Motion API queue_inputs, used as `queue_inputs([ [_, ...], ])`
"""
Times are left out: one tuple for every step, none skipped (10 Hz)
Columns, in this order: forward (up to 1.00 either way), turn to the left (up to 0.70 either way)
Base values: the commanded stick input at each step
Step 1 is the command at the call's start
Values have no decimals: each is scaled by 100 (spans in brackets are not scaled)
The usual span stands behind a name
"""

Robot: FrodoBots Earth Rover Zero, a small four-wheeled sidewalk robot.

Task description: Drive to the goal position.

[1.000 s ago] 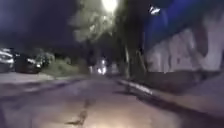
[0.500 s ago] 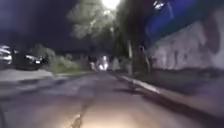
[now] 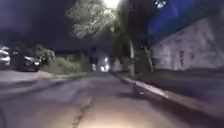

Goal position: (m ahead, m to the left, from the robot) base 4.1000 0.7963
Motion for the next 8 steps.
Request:
queue_inputs([
  [70, 0],
  [70, 0],
  [70, 0],
  [70, 0],
  [70, 0],
  [70, 0],
  [70, 0],
  [70, 0],
])
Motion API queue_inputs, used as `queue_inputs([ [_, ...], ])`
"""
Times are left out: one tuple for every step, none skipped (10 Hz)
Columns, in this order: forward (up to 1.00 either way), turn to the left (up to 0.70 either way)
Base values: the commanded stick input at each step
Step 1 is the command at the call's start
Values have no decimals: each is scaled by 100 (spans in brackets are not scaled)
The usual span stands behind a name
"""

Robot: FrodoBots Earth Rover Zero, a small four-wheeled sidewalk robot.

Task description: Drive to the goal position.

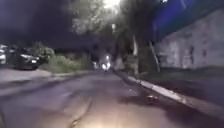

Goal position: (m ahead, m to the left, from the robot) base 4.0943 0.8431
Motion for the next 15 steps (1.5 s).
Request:
queue_inputs([
  [70, 0],
  [70, 0],
  [70, 0],
  [70, 0],
  [70, 0],
  [70, 0],
  [70, 0],
  [70, 0],
  [70, 0],
  [70, 0],
  [70, 0],
  [70, 0],
  [70, 0],
  [70, 0],
  [70, 0],
])
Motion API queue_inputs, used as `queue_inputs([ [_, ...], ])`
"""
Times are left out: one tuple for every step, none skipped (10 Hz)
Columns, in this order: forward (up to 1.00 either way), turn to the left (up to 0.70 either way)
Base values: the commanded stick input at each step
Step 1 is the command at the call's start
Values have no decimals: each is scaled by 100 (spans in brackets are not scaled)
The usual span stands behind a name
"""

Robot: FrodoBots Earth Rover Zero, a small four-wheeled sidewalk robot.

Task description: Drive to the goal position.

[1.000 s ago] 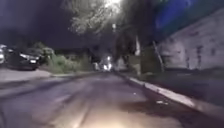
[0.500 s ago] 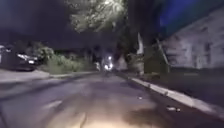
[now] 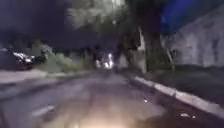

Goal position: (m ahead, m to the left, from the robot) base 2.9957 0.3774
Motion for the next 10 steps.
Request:
queue_inputs([
  [70, 0],
  [70, 0],
  [70, 0],
  [70, 0],
  [70, 0],
  [70, 0],
  [70, 0],
  [70, 0],
  [70, 0],
  [70, 0],
])
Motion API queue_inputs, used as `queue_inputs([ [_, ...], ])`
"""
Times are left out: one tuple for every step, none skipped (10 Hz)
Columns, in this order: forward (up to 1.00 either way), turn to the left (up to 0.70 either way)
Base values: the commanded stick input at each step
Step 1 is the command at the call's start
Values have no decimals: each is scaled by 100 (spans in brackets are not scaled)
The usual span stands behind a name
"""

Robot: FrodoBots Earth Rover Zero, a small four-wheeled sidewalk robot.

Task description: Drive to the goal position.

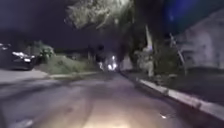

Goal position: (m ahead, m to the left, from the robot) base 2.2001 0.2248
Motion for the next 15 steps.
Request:
queue_inputs([
  [70, 0],
  [70, 0],
  [70, 0],
  [70, -5],
  [70, -14],
  [70, -24],
  [70, -33],
  [70, 0],
  [70, 0],
  [70, 0],
  [70, 0],
  [70, 0],
  [70, 0],
  [70, 0],
  [70, 0],
])
